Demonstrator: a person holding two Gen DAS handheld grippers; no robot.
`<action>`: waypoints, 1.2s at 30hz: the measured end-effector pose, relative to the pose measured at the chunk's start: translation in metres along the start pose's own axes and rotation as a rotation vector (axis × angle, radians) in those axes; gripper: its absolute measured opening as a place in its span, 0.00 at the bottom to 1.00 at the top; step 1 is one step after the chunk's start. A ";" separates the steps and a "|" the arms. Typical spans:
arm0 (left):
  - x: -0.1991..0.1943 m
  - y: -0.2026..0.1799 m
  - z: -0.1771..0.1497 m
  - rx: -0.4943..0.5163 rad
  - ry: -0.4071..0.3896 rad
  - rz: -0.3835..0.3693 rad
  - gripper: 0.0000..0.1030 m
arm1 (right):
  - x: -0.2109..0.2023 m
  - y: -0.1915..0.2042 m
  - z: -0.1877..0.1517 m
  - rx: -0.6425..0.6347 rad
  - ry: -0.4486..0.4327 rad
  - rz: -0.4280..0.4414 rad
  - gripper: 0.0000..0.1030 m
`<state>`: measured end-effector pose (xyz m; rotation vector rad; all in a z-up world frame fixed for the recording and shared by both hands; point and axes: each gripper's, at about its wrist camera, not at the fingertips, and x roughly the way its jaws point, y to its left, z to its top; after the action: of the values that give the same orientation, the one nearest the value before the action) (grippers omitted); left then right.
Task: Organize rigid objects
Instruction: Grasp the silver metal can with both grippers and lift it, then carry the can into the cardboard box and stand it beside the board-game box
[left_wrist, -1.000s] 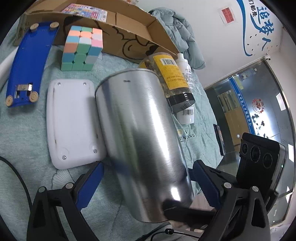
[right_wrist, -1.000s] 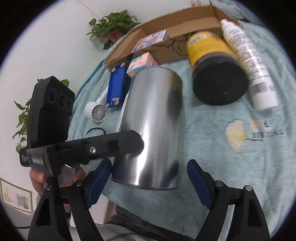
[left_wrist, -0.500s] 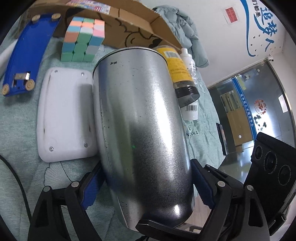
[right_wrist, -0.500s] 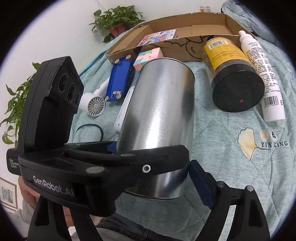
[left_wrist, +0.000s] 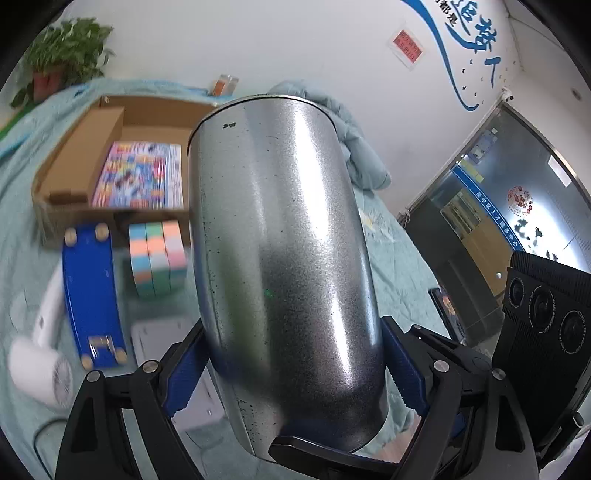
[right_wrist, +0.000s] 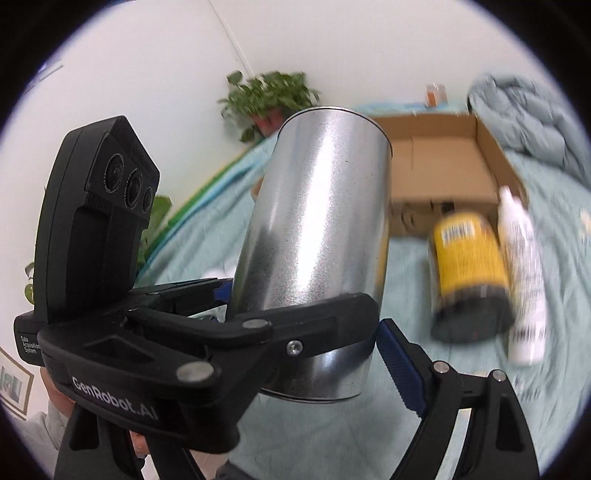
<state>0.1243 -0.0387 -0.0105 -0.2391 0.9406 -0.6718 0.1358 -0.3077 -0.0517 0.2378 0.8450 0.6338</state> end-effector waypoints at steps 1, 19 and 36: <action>-0.001 -0.001 0.009 0.014 -0.011 0.007 0.84 | 0.001 0.000 0.006 -0.011 -0.011 0.000 0.84; 0.050 0.039 0.171 0.020 0.007 0.047 0.84 | 0.058 -0.042 0.123 -0.044 0.052 0.018 0.84; 0.172 0.107 0.201 -0.097 0.208 0.031 0.83 | 0.141 -0.115 0.129 0.125 0.220 0.034 0.84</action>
<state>0.4021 -0.0825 -0.0589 -0.2435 1.1761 -0.6313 0.3523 -0.3071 -0.1055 0.2996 1.0962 0.6479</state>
